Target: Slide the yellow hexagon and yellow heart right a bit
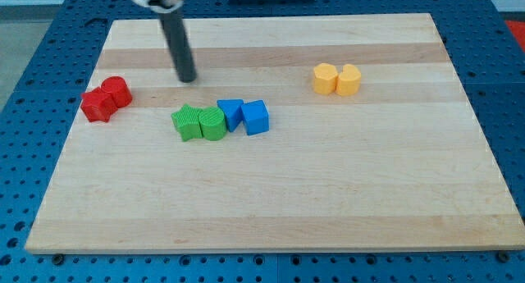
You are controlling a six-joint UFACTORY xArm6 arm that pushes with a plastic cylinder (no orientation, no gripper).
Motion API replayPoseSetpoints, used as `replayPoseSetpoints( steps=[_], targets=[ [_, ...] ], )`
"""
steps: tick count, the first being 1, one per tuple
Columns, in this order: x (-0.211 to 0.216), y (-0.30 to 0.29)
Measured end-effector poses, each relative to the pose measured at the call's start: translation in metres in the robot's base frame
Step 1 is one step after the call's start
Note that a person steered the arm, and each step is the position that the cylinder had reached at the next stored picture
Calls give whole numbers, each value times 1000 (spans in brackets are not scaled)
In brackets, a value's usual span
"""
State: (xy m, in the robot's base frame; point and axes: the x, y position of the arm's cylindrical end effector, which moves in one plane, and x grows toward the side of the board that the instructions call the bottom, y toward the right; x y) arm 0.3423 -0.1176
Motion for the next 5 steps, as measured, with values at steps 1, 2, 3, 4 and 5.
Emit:
replayPoseSetpoints(
  steps=[1,2,3,4,5],
  targets=[
    [0,66],
    [5,120],
    [18,169],
    [45,193],
    [87,206]
  ],
)
